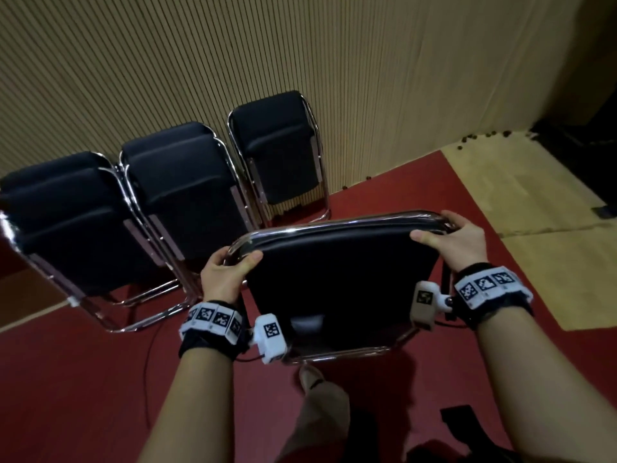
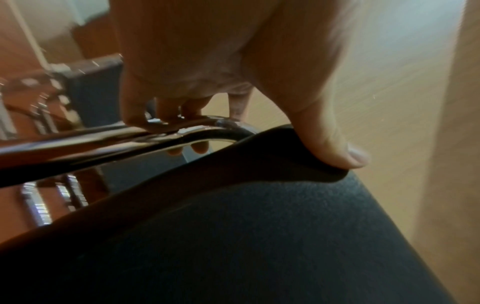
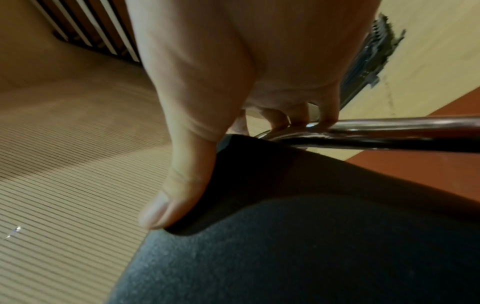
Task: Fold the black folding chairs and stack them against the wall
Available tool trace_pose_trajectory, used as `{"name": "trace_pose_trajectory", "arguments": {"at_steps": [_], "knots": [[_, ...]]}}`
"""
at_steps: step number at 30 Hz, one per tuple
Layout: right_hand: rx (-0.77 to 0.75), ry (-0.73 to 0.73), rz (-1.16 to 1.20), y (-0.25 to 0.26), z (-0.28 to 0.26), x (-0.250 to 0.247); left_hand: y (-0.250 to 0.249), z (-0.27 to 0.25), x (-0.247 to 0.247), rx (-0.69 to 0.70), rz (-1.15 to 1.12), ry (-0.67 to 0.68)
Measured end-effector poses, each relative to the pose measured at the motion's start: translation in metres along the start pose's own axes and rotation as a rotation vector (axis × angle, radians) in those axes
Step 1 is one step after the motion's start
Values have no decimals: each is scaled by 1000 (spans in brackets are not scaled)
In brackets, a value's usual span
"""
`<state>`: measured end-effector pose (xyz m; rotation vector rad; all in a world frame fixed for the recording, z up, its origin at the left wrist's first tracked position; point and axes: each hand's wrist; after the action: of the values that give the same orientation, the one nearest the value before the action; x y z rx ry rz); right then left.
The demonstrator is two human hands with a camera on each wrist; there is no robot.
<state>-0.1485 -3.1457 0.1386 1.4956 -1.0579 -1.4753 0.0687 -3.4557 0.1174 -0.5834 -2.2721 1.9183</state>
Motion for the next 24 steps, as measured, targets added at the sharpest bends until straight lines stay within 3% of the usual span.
{"name": "trace_pose_trajectory", "arguments": {"at_steps": [13, 24], "knots": [[55, -95, 16, 54, 251, 115, -95, 213, 206, -26, 13, 116], [-23, 187, -32, 88, 477, 262, -105, 334, 315, -121, -48, -163]]}}
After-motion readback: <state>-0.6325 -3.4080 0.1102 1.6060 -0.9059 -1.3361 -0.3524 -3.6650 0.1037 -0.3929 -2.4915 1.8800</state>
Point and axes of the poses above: each hand's wrist, its own z-axis towards the middle knuckle, its own x-axis out of the palm, y = z × x, and after that the axes turned 8 degrees about -y, right-handed
